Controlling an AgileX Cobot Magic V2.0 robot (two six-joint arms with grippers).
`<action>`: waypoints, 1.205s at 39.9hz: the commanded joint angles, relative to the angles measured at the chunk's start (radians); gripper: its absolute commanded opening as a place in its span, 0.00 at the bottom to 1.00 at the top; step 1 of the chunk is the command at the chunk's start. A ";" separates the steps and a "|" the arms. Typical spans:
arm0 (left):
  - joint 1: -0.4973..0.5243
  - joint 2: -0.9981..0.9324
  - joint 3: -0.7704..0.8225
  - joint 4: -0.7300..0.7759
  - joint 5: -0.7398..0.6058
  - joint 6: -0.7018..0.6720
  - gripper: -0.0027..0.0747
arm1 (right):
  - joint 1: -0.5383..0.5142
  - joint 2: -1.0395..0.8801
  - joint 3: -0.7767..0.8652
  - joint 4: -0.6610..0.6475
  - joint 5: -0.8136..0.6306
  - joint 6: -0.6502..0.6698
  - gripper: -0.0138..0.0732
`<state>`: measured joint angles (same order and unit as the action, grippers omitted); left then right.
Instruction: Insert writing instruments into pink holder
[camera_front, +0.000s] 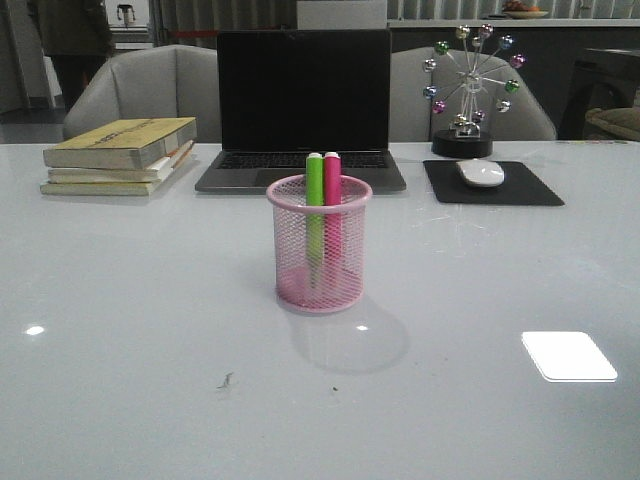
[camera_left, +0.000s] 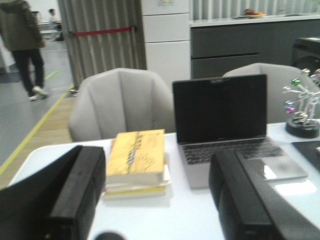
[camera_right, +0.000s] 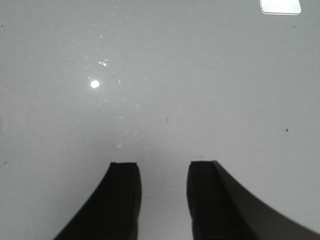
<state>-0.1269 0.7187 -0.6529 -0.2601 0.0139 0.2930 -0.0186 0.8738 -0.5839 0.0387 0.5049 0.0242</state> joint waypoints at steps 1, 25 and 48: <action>0.036 -0.079 0.031 0.001 -0.022 0.002 0.67 | -0.007 -0.014 -0.027 0.005 -0.074 -0.007 0.57; 0.078 -0.199 0.156 0.001 0.024 0.002 0.67 | -0.007 -0.014 -0.027 0.007 -0.060 -0.007 0.29; 0.078 -0.199 0.156 0.001 0.024 0.002 0.67 | -0.007 -0.012 -0.027 0.009 -0.041 -0.007 0.22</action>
<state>-0.0530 0.5189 -0.4671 -0.2578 0.1245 0.2945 -0.0186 0.8738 -0.5839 0.0468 0.5221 0.0242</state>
